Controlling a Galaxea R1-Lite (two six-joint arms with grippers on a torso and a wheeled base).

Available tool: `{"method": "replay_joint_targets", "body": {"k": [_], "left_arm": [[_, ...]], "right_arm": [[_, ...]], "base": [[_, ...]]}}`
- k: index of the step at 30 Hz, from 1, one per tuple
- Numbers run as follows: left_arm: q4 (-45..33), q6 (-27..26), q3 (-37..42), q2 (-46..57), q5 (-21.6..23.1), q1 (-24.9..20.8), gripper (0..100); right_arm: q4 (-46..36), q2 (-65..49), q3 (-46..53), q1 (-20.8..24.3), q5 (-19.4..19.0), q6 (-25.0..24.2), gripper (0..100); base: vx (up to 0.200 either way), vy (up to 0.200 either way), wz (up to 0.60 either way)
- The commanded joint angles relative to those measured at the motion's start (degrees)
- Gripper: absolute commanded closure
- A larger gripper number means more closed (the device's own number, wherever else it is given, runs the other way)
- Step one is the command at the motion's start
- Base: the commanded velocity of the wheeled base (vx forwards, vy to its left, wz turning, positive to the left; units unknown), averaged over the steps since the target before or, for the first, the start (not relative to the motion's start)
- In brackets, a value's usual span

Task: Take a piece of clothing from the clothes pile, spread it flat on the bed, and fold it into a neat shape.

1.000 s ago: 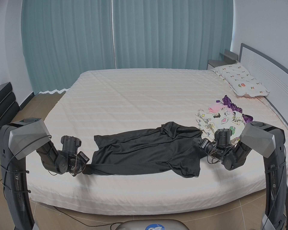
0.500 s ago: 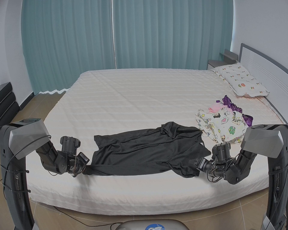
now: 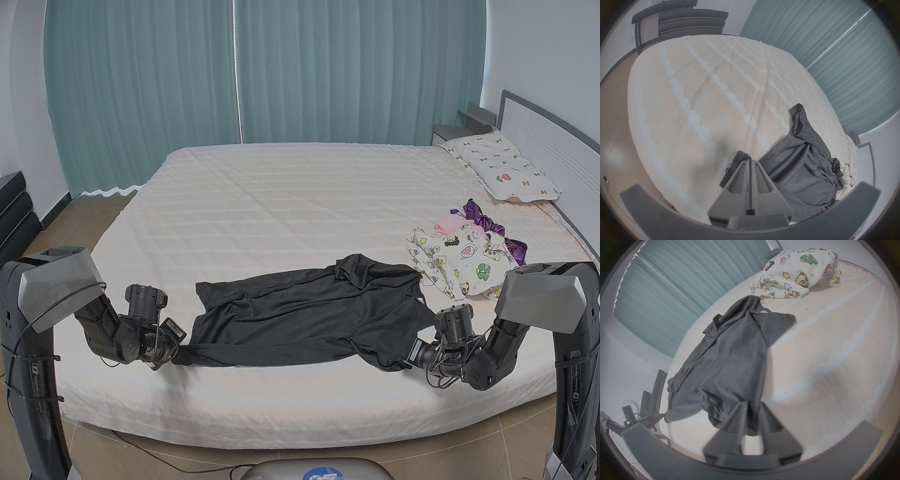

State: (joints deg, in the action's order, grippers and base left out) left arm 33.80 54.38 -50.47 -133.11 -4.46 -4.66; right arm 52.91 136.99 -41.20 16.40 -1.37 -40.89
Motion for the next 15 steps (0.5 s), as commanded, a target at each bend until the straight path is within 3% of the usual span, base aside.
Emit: {"method": "replay_joint_targets", "body": {"k": [1, 4, 7, 11, 15], "left_arm": [[0.12, -0.07, 0.72, 0.39, 0.77, 0.00, 100], [0.03, -0.07, 1.07, 1.01, 0.77, 0.00, 100], [-0.32, -0.94, 3.71, 4.61, 0.77, -0.44, 100], [-2.69, -5.52, 6.35, 8.04, 0.86, -0.62, 100], [-14.64, -10.52, 6.88, 11.64, 0.68, -1.32, 100]], "right_arm": [[-1.49, -5.68, 5.17, -2.86, -0.57, 0.28, 100], [-1.67, -7.52, 7.72, -4.00, -0.83, 1.07, 100], [-1.40, -11.21, 14.13, -6.90, -2.50, 5.12, 100], [-1.40, -13.41, 18.00, -8.93, -3.73, 6.79, 100], [-1.05, -15.26, 23.45, -9.89, -3.91, 9.77, 100]], "base": [[0.000, 0.000, 0.00], [0.000, 0.000, 0.00], [0.000, 0.000, 0.00], [0.000, 0.000, 0.00], [0.000, 0.000, 0.00]]}}
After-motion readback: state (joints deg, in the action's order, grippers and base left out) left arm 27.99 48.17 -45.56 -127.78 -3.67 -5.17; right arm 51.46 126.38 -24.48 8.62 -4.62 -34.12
